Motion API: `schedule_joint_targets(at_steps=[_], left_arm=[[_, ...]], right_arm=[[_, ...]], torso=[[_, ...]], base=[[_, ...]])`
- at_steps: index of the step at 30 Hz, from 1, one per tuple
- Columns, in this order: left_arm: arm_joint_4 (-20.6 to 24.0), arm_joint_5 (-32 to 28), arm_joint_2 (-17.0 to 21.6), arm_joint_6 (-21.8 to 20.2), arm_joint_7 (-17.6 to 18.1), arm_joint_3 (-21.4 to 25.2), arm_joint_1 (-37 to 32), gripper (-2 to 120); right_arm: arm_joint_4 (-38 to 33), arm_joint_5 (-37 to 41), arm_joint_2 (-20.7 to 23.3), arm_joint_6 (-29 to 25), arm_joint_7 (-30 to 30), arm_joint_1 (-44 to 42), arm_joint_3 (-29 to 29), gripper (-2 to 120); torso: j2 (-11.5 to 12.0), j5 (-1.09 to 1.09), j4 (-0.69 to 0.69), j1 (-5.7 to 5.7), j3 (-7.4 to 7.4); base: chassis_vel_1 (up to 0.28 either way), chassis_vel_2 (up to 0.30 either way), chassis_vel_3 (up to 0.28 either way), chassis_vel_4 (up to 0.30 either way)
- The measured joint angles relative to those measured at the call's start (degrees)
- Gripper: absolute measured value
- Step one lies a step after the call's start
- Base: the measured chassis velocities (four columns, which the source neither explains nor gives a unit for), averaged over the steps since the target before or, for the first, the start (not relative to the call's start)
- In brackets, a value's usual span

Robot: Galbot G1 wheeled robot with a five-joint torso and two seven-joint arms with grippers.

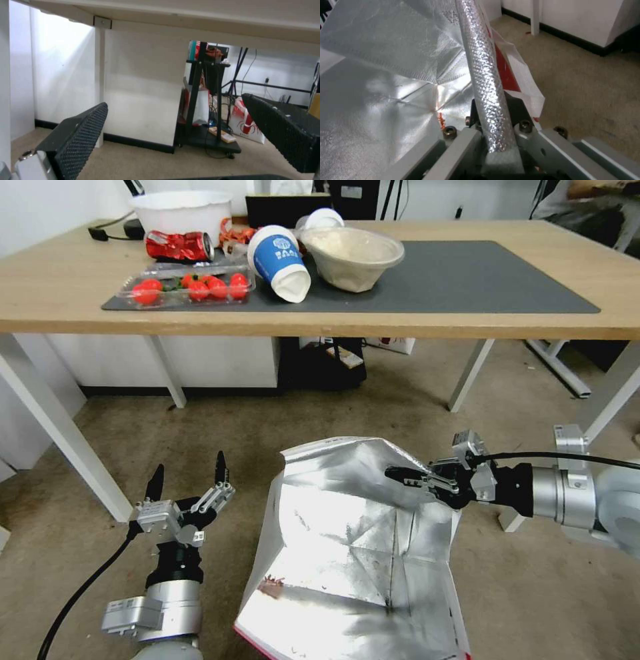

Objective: Pick up the food delivery bag from the floor and place it on the table.

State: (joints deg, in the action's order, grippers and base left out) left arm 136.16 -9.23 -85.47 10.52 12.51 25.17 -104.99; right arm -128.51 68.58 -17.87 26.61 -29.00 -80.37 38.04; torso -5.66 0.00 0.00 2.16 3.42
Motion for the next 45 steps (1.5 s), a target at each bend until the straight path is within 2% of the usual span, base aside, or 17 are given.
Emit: schedule_joint_targets(at_steps=[8,21,25,29,45], left_arm=[[0.0,0.8,-0.2,0.1,0.2,0.1,-0.1,100],[-0.1,1.2,-0.4,0.4,0.1,0.2,-0.3,100],[-0.2,1.3,-0.4,0.4,0.1,0.2,-0.3,100],[-0.6,1.3,-0.4,0.4,-0.3,0.1,-0.3,100],[-0.8,1.3,-0.4,0.6,-0.2,0.0,0.0,100]], right_arm=[[0.4,-0.4,-0.4,-0.2,-0.4,-0.1,0.0,0],[0.9,-0.6,-0.6,-0.3,-0.6,-0.1,-0.2,0],[0.9,-0.6,-0.6,-0.3,-0.8,-0.1,-0.2,0],[0.7,-0.6,-1.0,-0.3,-0.9,0.0,-0.7,0],[1.4,-1.0,-1.1,-0.3,-1.2,0.1,-1.3,0]], torso=[[-2.1,0.0,0.0,0.3,1.82],[-4.0,0.0,0.0,0.61,3.45],[-5.0,0.0,0.0,0.8,4.23],[-7.0,0.0,0.0,1.21,5.83],[-10.7,0.0,0.0,2.25,8.46]], base=[[0.0,0.0,0.0,0.0],[0.0,0.0,0.0,0.0],[0.0,0.0,0.0,0.0],[0.0,0.0,0.0,0.0],[0.0,0.0,0.0,0.0]])
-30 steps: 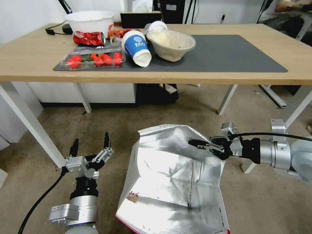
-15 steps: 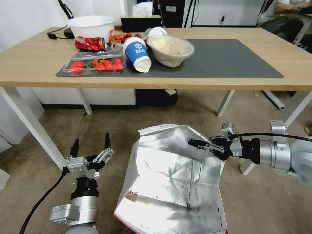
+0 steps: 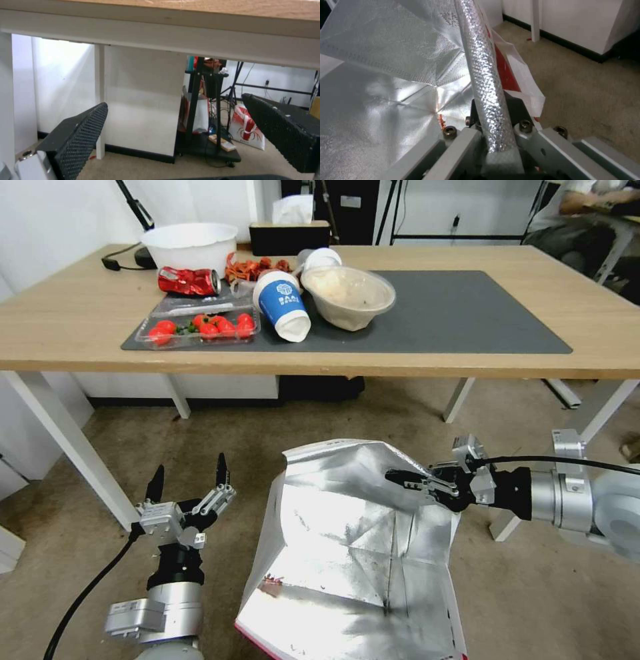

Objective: Pick up the food delivery bag from the floor and place it on the table.

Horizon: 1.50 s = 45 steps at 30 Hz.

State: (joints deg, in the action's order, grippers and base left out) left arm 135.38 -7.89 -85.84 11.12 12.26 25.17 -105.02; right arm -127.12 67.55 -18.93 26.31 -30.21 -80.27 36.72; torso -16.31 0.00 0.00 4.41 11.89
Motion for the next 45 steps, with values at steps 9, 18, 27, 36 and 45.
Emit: schedule_joint_targets(at_steps=[9,18,27,36,45], left_arm=[[0.0,0.0,0.2,-0.1,-0.3,0.1,0.0,100],[0.0,0.1,0.1,-0.1,-0.3,0.1,-0.1,100],[0.0,0.3,0.0,0.0,-0.3,0.1,-0.1,100],[0.4,0.7,0.0,0.1,-0.3,0.2,-0.2,100],[0.5,0.7,0.1,0.2,-0.4,0.2,-0.2,100]], right_arm=[[0.1,0.0,0.1,0.0,-0.1,0.2,-0.3,0],[0.1,0.2,0.3,0.0,-0.3,0.3,-0.3,0],[-0.1,0.2,0.3,0.0,-0.3,0.2,-0.3,0],[-0.2,0.2,0.3,0.0,-0.4,0.2,-0.1,0],[-0.2,0.2,0.2,0.0,-0.5,0.2,0.0,0]], torso=[[-2.3,0.0,0.0,0.69,1.6],[-4.4,0.0,0.0,1.33,3.06],[-6.2,0.0,0.0,1.97,4.22],[-8.2,0.0,0.0,2.64,5.59],[-10.4,0.0,0.0,3.39,6.99]], base=[[0.0,0.0,0.0,0.0],[0.0,0.0,0.0,0.0],[0.0,0.0,0.0,0.0],[0.0,0.0,0.0,0.0],[0.0,0.0,0.0,0.0]])
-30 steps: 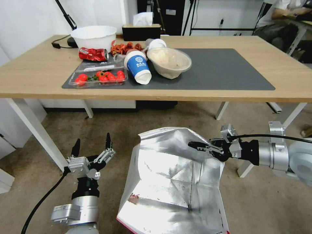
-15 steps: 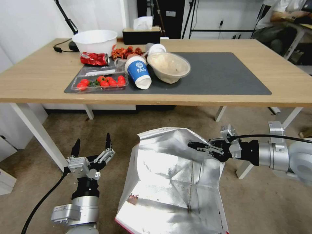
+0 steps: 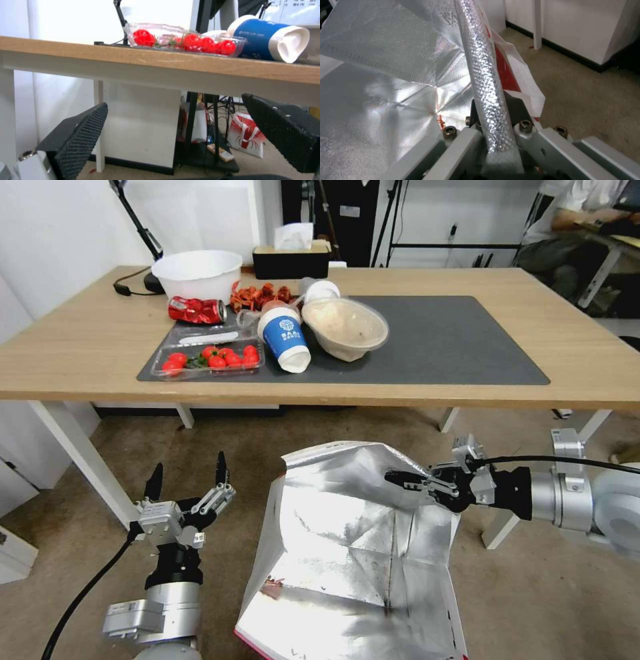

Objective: Pick up the food delivery bag from the floor and place it on the table.

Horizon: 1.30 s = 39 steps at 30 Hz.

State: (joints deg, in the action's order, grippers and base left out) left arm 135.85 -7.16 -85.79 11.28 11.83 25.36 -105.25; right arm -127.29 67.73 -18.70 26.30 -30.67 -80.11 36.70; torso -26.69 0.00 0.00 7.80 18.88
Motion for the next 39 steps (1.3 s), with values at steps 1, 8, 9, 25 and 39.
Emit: schedule_joint_targets(at_steps=[1,8,9,25,39], left_arm=[[0.0,0.0,0.0,0.0,0.0,0.0,0.0,100],[0.0,0.0,0.0,0.1,-0.2,0.0,0.0,100],[0.0,0.0,0.0,0.1,-0.2,0.0,0.0,100],[0.0,0.4,-0.3,0.2,-0.3,-0.2,-0.1,100],[0.2,0.5,-0.4,0.2,-0.4,-0.4,-0.2,100]], right_arm=[[0.0,0.0,0.0,0.0,0.0,0.0,0.1,0],[-0.1,0.0,0.1,0.0,-0.1,0.0,0.2,0],[-0.1,0.0,0.1,0.0,-0.1,0.0,0.3,0],[0.1,-0.1,0.0,0.0,-0.4,0.0,0.2,0],[0.1,-0.2,0.1,-0.1,-0.5,0.1,0.1,0]], torso=[[-0.3,0.0,0.0,0.12,0.2],[-1.8,0.0,0.0,0.68,1.08],[-2.2,0.0,0.0,0.86,1.38],[-6.0,0.0,0.0,2.24,3.73],[-9.3,0.0,0.0,3.56,5.78]], base=[[0.0,0.0,0.0,0.0],[0.0,0.0,0.0,0.0],[0.0,0.0,0.0,0.0],[0.0,0.0,0.0,0.0],[0.0,0.0,0.0,0.0]])
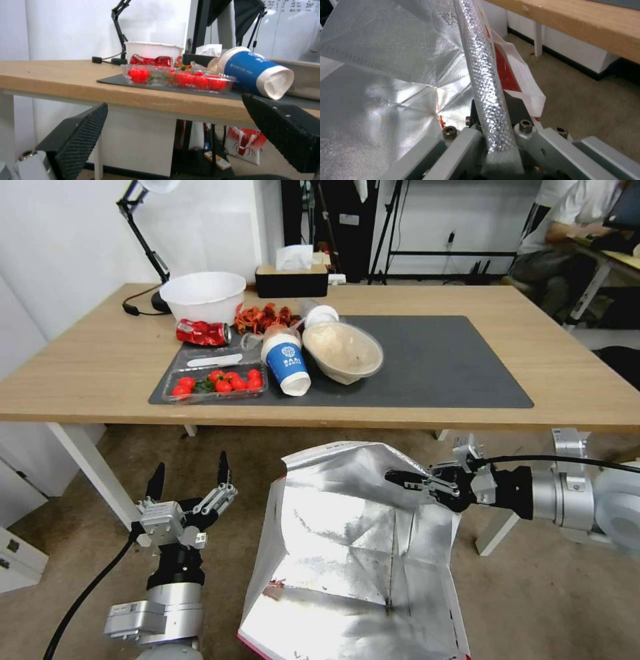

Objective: Pick up the food delivery bag from the floor and place it on the table.

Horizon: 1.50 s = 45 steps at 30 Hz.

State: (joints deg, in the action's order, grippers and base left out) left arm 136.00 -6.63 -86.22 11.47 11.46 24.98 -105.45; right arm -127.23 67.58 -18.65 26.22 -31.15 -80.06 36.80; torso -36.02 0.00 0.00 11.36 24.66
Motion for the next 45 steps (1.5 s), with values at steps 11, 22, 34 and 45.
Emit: schedule_joint_targets(at_steps=[11,22,34,45], left_arm=[[0.0,0.2,0.1,0.1,0.1,0.0,0.1,100],[0.4,0.3,0.0,0.2,0.2,0.0,-0.2,100],[0.2,0.2,0.0,0.3,0.2,0.0,-0.3,100],[0.2,0.2,0.1,0.4,0.1,0.0,-0.2,100]], right_arm=[[-0.1,0.1,0.1,0.0,0.0,0.1,0.0,0],[-0.3,0.1,-0.2,0.0,-0.1,-0.1,0.0,0],[-0.2,-0.1,-0.3,-0.1,-0.6,-0.1,0.0,0],[-0.2,-0.2,-0.3,-0.1,-0.7,-0.1,0.0,0]], torso=[[-2.5,0.0,0.0,1.02,1.49],[-5.2,0.0,0.0,2.12,3.1],[-8.2,0.0,0.0,3.32,4.85],[-10.8,0.0,0.0,4.46,6.36]], base=[[0.0,0.0,0.0,0.0],[0.0,0.0,0.0,0.0],[0.0,0.0,0.0,0.0],[0.0,0.0,0.0,0.0]])
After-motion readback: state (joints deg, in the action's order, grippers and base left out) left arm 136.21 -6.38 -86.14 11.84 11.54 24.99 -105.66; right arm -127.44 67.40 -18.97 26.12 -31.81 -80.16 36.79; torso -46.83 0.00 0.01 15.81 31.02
